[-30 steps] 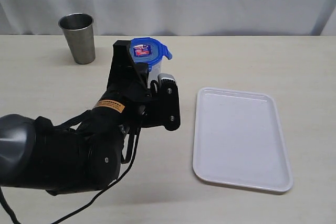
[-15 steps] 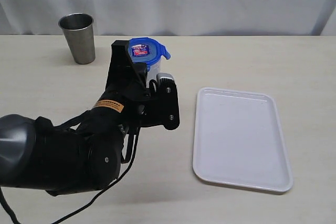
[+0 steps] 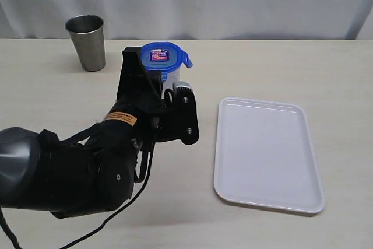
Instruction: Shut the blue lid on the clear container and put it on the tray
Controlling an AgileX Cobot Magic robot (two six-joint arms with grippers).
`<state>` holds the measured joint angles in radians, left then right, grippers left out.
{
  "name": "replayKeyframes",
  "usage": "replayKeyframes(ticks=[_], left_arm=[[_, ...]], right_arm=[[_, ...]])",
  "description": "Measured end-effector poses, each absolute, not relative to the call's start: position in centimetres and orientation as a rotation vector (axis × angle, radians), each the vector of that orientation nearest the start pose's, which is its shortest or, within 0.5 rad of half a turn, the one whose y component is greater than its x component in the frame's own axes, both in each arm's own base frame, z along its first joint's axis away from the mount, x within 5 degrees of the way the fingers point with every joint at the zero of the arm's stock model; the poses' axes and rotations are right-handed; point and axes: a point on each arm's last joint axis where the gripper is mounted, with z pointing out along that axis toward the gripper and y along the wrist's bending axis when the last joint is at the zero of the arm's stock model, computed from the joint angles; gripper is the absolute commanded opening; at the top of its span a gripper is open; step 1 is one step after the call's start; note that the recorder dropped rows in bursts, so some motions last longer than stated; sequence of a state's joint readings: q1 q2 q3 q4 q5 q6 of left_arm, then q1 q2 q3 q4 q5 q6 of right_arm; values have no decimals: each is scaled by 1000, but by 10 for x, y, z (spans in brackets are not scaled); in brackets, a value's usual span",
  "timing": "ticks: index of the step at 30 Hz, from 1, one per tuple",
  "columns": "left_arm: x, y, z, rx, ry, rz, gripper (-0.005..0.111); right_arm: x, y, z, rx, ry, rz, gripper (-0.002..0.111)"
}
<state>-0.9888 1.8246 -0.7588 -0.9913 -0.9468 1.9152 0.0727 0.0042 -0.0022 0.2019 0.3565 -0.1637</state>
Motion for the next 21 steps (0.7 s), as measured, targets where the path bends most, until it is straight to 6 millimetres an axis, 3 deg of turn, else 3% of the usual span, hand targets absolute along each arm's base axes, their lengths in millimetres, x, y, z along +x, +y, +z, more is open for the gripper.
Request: replayKeyframes(ticks=[3, 6, 21], left_arm=[[233, -241, 169, 1373, 1315, 838, 57], [233, -240, 168, 1370, 1328, 837, 61], [226, -239, 169, 1278, 1398, 854, 61]], right_arm=[[53, 10, 182, -92, 1834, 133, 5], [53, 10, 182, -92, 1834, 133, 5], [53, 10, 182, -92, 1834, 133, 5]])
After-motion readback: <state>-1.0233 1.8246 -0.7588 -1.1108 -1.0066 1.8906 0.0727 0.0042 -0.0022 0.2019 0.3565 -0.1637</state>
